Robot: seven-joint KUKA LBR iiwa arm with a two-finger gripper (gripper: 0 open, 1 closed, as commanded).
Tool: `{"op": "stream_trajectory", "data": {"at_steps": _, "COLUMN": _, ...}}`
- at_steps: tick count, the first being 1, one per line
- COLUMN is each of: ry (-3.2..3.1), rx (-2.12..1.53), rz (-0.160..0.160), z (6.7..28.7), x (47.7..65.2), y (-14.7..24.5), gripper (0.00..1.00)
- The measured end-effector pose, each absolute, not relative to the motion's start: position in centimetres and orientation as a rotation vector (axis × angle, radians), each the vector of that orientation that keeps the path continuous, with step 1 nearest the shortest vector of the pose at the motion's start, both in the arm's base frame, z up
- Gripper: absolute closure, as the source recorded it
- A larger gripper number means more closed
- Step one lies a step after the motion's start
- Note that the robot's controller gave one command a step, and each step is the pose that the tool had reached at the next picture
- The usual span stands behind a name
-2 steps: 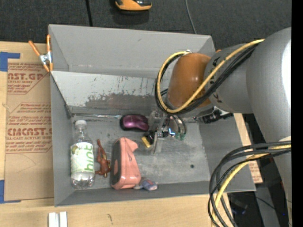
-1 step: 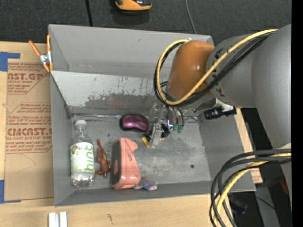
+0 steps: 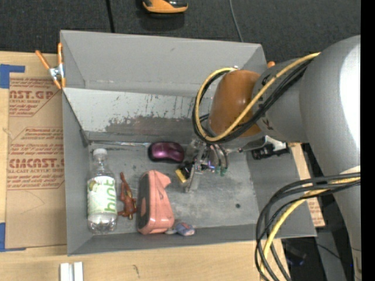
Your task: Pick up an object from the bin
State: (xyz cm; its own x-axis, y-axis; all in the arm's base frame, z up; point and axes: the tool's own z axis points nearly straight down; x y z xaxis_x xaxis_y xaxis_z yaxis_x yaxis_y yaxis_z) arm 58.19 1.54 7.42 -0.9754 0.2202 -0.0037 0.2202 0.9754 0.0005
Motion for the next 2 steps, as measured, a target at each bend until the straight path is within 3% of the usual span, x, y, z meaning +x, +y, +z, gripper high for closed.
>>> {"op": "stream_trajectory", "data": {"at_steps": 1, "ry": 3.089, "rx": 0.555, "rz": 0.002, "z": 7.15, "x": 59.05, "y": 4.78, "gripper": 1.0}}
{"op": "stream_trajectory", "data": {"at_steps": 2, "ry": 3.089, "rx": 0.555, "rz": 0.002, "z": 7.15, "x": 59.05, "y": 4.78, "gripper": 1.0}}
